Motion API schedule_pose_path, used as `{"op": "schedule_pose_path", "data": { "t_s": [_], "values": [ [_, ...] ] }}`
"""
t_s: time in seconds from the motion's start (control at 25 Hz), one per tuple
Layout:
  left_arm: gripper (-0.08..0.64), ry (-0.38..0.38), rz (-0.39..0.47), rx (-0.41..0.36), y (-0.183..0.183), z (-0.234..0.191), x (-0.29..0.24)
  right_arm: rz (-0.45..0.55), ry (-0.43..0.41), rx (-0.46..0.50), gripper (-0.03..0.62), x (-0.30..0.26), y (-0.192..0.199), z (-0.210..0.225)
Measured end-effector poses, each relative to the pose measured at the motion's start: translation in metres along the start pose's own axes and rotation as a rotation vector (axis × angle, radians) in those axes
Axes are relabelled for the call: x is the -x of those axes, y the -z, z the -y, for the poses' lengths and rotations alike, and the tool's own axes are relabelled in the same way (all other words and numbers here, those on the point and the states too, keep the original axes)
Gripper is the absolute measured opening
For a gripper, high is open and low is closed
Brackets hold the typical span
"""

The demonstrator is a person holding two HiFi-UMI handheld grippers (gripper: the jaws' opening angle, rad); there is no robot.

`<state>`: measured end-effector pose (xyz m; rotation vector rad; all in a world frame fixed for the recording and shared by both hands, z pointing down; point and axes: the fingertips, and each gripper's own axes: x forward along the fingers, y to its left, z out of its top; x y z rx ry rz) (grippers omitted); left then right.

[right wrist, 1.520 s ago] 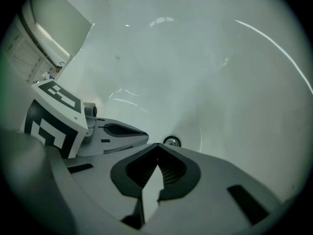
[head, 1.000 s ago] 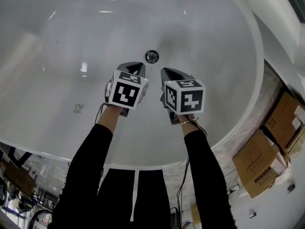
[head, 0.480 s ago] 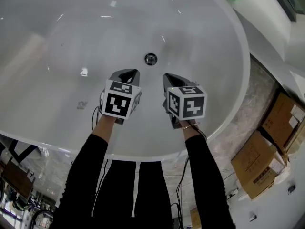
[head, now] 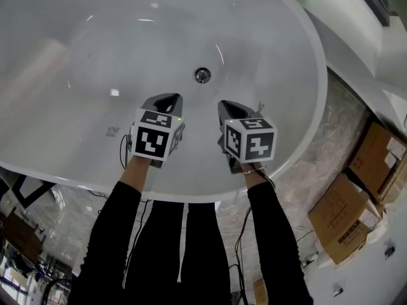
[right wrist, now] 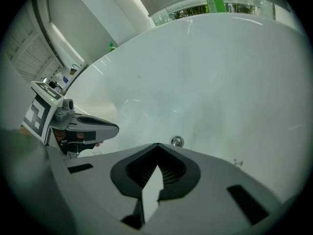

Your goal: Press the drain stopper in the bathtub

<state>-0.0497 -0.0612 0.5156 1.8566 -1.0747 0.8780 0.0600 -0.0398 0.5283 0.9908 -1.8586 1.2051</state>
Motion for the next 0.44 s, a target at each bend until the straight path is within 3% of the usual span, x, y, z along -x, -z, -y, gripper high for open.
{"op": "schedule_pose_path", "data": {
  "t_s": [0.44],
  "values": [
    [0.003, 0.011, 0.015, 0.007, 0.007, 0.014, 0.027, 0.027, -0.006, 0.029, 0.0, 0.026, 0.008, -0.013]
  ]
}}
